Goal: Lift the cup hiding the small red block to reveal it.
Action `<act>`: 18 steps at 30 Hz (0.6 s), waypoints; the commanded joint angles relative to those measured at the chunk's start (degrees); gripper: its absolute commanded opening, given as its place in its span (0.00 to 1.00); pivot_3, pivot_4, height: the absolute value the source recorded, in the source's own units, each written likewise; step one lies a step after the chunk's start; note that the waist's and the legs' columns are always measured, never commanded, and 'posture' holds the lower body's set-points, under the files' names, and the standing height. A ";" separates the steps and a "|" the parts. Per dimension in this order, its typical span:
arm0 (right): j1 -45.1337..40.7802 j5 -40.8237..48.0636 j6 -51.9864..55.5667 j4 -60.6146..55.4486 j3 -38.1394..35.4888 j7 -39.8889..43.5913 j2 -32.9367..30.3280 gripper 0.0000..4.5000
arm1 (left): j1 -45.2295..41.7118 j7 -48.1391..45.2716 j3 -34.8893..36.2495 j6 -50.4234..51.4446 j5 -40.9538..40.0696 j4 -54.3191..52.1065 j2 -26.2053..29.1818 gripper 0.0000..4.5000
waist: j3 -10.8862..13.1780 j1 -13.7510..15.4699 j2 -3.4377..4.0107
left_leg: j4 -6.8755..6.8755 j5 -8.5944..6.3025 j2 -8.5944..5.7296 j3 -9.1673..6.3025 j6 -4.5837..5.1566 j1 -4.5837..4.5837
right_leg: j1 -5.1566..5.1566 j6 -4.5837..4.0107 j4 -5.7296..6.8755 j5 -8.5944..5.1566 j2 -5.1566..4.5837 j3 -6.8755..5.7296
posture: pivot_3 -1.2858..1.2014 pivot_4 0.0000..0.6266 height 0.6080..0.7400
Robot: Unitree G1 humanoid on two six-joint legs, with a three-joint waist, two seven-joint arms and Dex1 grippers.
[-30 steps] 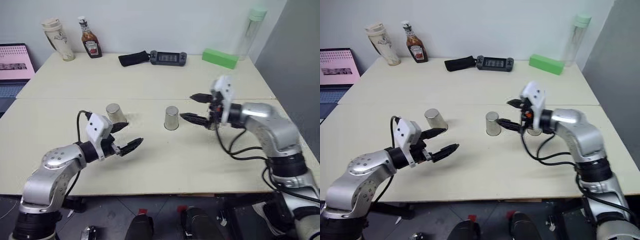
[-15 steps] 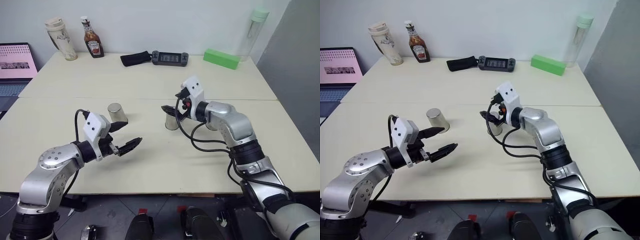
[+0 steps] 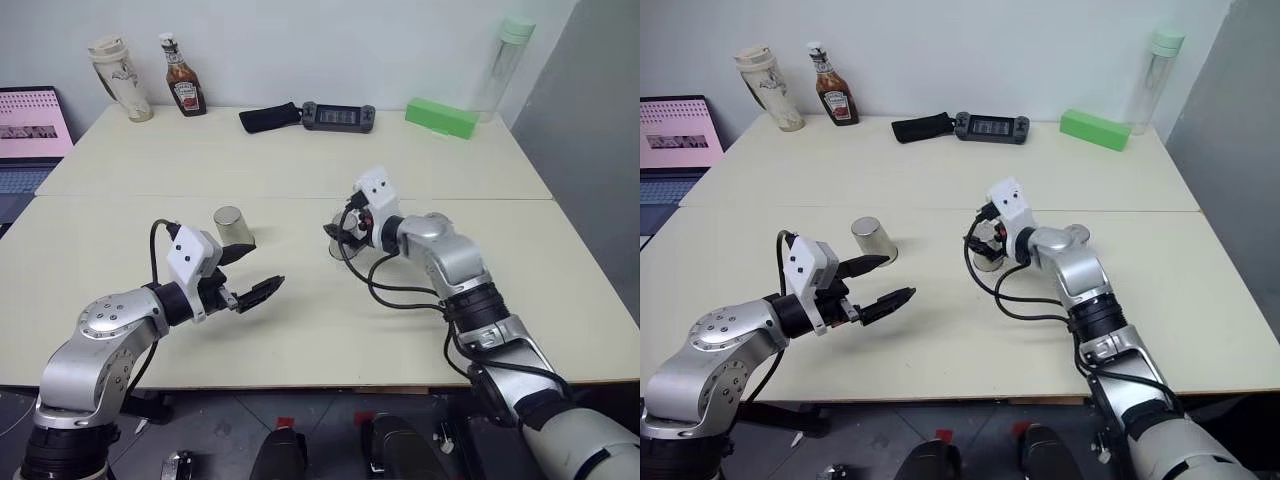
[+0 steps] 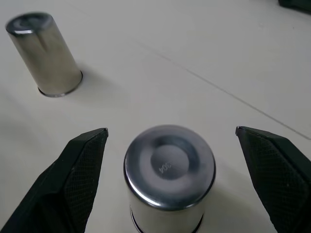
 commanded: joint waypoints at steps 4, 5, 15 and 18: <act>0.36 -0.58 -2.67 2.40 -1.67 -0.86 1.97 0.99 | -0.17 -0.81 -0.22 -1.21 -0.26 -1.38 0.26 1.00 | 0.00 -0.01 0.00 | 0.00 0.00 -0.01 0.00 0.00 -0.01 | 0.00 0.00 -0.01 0.00 0.00 0.00 | 0.52 0.24 1.00; 0.28 -0.83 -2.86 2.84 -1.77 -1.12 2.07 0.99 | -0.08 -0.78 -0.29 -1.22 -0.13 -1.35 0.25 1.00 | 0.00 -0.03 0.00 | 0.00 0.00 -0.01 0.00 0.00 -0.01 | 0.00 0.00 -0.01 0.00 -0.01 0.01 | 0.52 0.24 1.00; 0.31 -1.40 -3.87 3.87 -2.70 -1.84 3.05 0.60 | -0.27 -1.08 0.51 -0.88 -0.51 -1.02 0.49 1.00 | 0.00 -0.29 0.00 | -0.01 0.00 0.01 -0.02 0.00 0.00 | 0.00 0.15 0.00 -0.09 0.00 -0.01 | 0.52 0.24 1.00; 0.39 0.42 -1.78 1.05 -4.15 -1.11 2.80 0.60 | -0.34 -1.06 0.51 -0.87 -0.45 -0.84 0.43 1.00 | 0.00 -0.34 0.00 | -0.02 0.00 0.00 -0.03 0.00 0.00 | 0.00 0.15 -0.01 -0.09 0.00 -0.01 | 0.52 0.24 1.00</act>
